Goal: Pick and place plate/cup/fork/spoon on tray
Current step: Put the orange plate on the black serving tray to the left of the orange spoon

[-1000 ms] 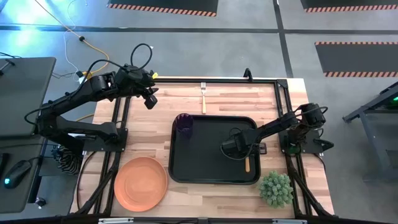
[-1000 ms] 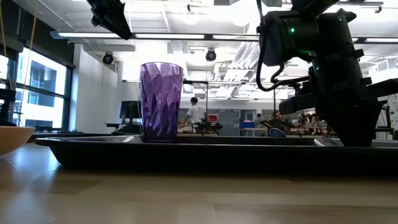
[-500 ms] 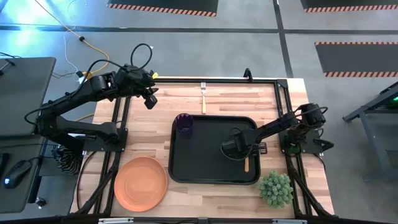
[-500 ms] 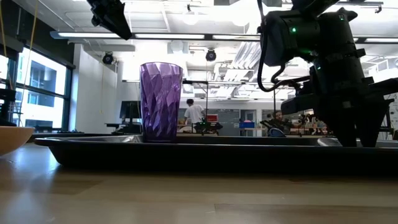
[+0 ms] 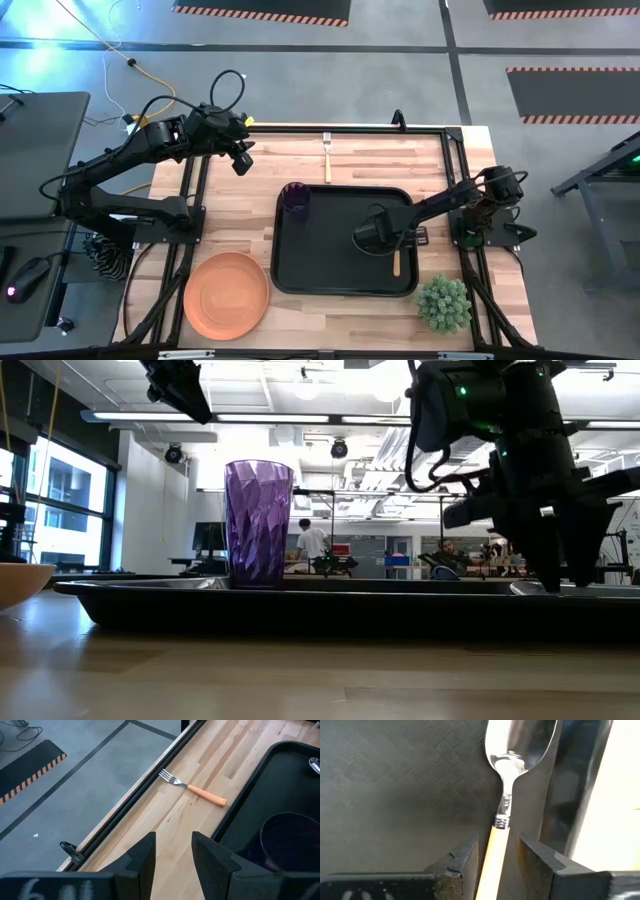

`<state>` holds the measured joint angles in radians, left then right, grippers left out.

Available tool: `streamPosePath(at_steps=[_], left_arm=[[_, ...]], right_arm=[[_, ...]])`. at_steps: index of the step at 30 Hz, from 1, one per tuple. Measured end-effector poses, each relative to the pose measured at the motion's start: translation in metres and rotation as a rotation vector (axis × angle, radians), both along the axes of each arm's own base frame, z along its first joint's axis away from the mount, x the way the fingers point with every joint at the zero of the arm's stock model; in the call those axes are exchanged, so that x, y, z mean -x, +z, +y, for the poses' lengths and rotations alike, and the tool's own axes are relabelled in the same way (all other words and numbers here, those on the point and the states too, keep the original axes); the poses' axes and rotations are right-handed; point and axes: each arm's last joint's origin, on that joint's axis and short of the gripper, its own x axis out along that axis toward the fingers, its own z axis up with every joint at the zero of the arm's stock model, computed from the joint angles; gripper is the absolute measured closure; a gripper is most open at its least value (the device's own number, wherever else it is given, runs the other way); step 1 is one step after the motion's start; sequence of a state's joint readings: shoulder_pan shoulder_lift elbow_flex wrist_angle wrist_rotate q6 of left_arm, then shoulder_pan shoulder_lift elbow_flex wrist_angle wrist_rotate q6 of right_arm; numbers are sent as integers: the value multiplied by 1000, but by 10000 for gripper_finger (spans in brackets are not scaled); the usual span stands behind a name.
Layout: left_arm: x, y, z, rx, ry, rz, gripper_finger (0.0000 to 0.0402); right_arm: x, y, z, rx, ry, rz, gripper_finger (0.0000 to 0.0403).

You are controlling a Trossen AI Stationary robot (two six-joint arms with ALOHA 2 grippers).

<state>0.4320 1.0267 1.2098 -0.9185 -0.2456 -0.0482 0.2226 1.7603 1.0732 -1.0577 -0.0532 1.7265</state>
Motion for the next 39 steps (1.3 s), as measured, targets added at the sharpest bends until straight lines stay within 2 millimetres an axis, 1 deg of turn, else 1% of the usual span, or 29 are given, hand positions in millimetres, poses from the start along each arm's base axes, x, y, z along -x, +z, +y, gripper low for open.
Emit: streamPosePath(at_steps=[3, 7, 17, 21, 25, 31, 39], left_arm=[[0, 0, 0, 0, 0, 0, 284], [0, 0, 0, 0, 0, 0, 284], [0, 0, 0, 2, 0, 4, 284], [1, -1, 0, 4, 0, 8, 284], [1, -1, 0, 4, 0, 8, 284], [0, -1, 0, 4, 0, 7, 284], [0, 0, 0, 3, 0, 7, 284]], right_arm=[[-2, 8, 0, 6, 10, 11, 281], [-9, 22, 0, 66, 39, -5, 281], [-28, 62, -2, 249, 64, -122, 281], [-36, 80, -9, 298, 73, -163, 281], [-45, 97, -24, 334, 107, -205, 281], [-57, 125, -55, 399, 157, -265, 281], [-64, 159, -95, 490, 266, -307, 281]])
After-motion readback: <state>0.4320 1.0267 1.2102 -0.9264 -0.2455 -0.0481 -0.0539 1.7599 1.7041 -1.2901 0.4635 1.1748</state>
